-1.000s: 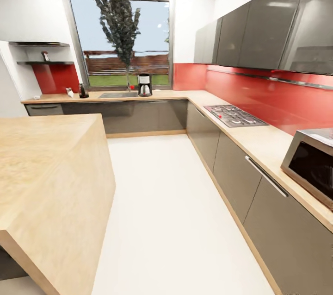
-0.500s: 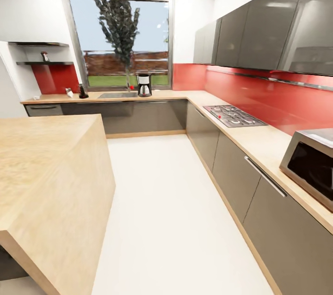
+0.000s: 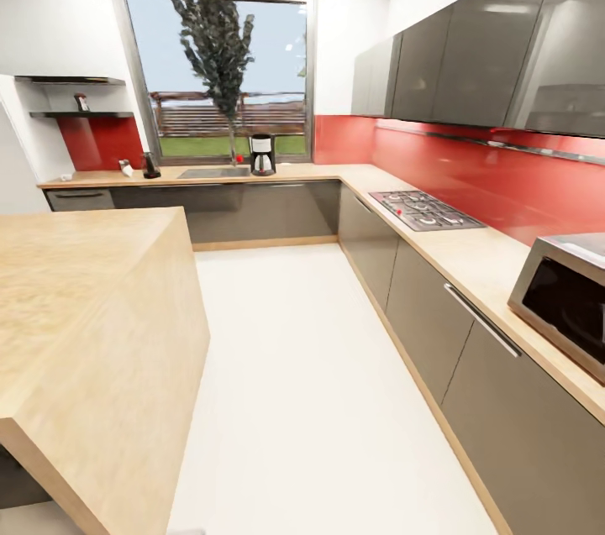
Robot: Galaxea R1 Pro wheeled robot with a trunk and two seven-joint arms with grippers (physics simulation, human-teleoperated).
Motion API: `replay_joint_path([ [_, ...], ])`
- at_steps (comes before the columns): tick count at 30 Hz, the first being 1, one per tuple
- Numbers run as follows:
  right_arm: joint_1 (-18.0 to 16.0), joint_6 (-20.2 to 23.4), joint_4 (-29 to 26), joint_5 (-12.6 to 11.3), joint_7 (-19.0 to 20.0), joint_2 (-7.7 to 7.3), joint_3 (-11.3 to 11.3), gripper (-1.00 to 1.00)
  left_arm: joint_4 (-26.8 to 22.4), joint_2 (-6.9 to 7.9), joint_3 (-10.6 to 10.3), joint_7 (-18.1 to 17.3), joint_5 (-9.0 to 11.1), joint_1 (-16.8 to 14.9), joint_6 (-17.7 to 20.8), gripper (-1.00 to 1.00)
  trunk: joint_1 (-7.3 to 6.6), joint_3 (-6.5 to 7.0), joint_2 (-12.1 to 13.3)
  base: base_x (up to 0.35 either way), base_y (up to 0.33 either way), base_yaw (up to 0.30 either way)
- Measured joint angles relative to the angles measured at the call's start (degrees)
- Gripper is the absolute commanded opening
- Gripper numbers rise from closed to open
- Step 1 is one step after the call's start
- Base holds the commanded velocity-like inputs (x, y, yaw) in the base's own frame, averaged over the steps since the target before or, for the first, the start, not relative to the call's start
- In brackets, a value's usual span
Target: Set up a coffee station on the kitchen countertop: keep the coffee maker on the countertop, move the bottle of coffee from the kitchen shelf to the counter next to the coffee maker, place a paper coffee filter on top of the coffee maker, put the saucer next to the coffee maker with the coffee cup on the saucer, and place the electric kettle next to the coffee maker.
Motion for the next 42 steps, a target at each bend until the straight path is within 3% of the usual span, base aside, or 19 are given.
replay_joint_path([
  [7, 0.0, 0.0, 3.1, 0.1, 0.1, 0.05, 0.2, 1.0, -0.2, 1.02, 0.0, -0.1, -0.1, 0.1, -0.5, 1.0, -0.03, 0.0, 0.0, 0.268, 0.0, 0.0],
  [13, 0.0, 0.0, 3.4, 0.1, 0.1, 0.07, 0.1, 1.0, 0.4, 1.07, 0.1, -0.1, -0.1, 0.2, -3.5, 1.0, -0.03, 0.0, 0.0, 0.335, 0.0, 0.0],
  [22, 0.0, 0.0, 3.3, -0.1, 0.0, 0.0, 0.0, 1.0, 1.6, 1.3, 0.0, -0.1, -0.2, 0.2, -4.9, 1.0, -0.03, 0.0, 0.0, 0.336, 0.0, 0.008],
  [28, 0.0, -0.1, 3.3, -0.1, 0.0, 0.02, -0.1, 1.0, 2.9, 1.33, 0.1, -0.1, -0.2, 0.3, -7.1, 1.0, -0.03, 0.0, 0.0, 0.336, 0.0, 0.199],
  [42, 0.0, -0.1, 3.1, -0.2, 0.1, -0.02, -0.1, 1.0, 3.1, 1.39, 0.1, -0.1, -0.2, 0.3, -7.4, 1.0, -0.03, 0.0, 0.0, 0.336, 0.0, 0.027],
])
